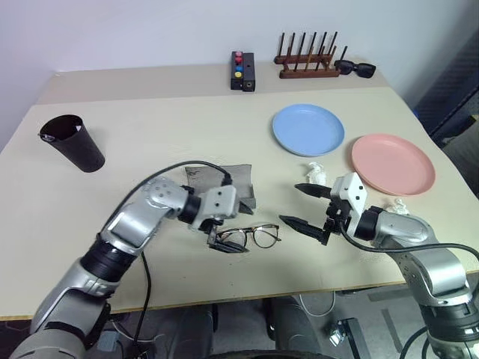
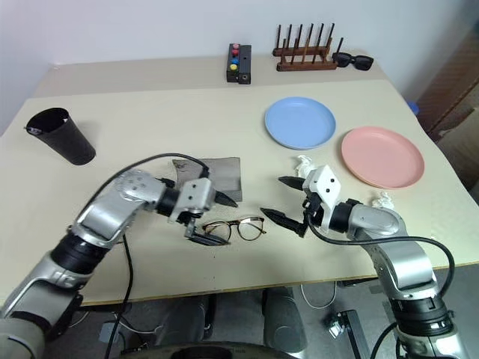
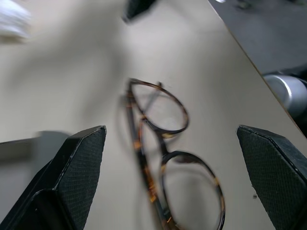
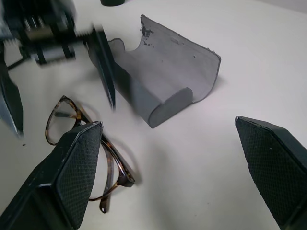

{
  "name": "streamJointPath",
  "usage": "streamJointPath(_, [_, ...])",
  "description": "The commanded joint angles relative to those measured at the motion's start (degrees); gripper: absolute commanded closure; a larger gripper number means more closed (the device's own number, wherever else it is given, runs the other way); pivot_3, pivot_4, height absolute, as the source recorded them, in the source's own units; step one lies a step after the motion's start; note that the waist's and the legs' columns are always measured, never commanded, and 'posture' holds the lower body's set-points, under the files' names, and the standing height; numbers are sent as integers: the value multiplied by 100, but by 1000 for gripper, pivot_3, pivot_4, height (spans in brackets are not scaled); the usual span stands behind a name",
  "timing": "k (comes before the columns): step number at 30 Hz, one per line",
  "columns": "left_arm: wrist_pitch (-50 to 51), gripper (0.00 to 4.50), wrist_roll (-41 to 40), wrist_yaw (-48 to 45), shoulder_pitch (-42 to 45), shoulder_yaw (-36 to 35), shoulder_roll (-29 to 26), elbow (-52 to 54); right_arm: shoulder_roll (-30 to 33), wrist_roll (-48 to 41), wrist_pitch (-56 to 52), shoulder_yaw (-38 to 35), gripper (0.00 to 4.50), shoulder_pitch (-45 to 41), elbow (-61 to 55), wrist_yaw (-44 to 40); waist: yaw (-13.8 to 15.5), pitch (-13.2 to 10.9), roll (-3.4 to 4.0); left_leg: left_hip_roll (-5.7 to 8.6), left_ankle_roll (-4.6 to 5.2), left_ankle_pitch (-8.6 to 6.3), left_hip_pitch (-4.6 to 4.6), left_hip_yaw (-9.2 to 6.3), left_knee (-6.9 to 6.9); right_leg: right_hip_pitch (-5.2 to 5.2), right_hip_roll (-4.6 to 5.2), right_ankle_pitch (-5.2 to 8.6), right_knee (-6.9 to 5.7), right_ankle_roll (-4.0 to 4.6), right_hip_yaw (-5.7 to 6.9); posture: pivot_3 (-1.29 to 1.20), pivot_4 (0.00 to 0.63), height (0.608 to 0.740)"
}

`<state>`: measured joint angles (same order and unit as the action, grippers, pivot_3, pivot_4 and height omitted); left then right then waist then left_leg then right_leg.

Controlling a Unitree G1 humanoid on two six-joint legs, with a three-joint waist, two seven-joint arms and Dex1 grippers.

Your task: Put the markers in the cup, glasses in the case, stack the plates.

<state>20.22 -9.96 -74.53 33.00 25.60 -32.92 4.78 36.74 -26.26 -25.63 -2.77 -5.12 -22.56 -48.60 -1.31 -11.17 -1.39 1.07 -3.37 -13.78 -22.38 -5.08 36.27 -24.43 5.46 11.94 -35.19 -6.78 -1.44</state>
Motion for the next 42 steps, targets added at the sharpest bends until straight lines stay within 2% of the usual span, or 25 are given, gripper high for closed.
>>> streamJointPath(1, [-237,72,154,-130,232,142,105,-230,3,-147,-44,-218,0,141,-407,157,34,0,0,0,0,0,0,0,1,0,0,0,0,0,0,0,150,734])
streamJointPath(8, [-380,72,171,-322,416,144,297,-723,-14,-191,-96,-262,0,360,-636,384,58,0,0,0,0,0,-3,1,6,2,1,1,2,3,0,0,150,734])
streamJointPath(9, [-366,298,127,-360,420,129,316,-747,-16,-192,-94,-257,0,372,-645,405,56,0,0,0,0,0,-3,1,6,2,1,1,2,3,0,0,150,734])
streamJointPath(11, [-326,893,61,-420,413,97,348,-782,-24,-186,-85,-244,0,382,-645,435,54,0,0,0,1,-1,-2,0,6,2,1,1,1,3,0,0,150,734])
streamJointPath(18, [-277,4458,87,-495,320,87,341,-849,-34,-170,-44,-205,0,286,-548,452,56,2,1,0,1,-1,-2,0,6,2,1,1,1,3,0,0,150,734])
streamJointPath(22, [-188,4458,11,-490,251,3,321,-778,-37,-154,-20,-192,0,235,-496,431,56,5,6,0,2,-1,3,0,9,10,1,2,2,3,0,0,150,734])
streamJointPath(29, [241,4458,-575,-522,196,-446,276,-447,-31,-84,91,-183,0,152,-342,390,54,4,6,0,2,-1,2,0,9,10,1,2,2,3,0,0,150,734])
streamJointPath(35, [641,4458,-1358,-549,280,-1271,-11,55,76,61,365,-381,0,47,83,367,50,3,5,0,2,-1,2,-1,9,10,1,2,1,3,0,0,150,734])
streamJointPath(39, [353,4458,-1192,-435,505,-1539,-276,-198,207,41,442,-562,0,57,299,221,55,3,5,0,2,-1,1,0,11,10,1,2,2,3,0,0,150,734])
streamJointPath(42, [-215,4458,-733,-307,710,-1513,-456,-825,248,-75,342,-530,0,132,216,44,54,3,5,1,2,-1,1,1,10,10,1,2,2,3,0,0,150,734])
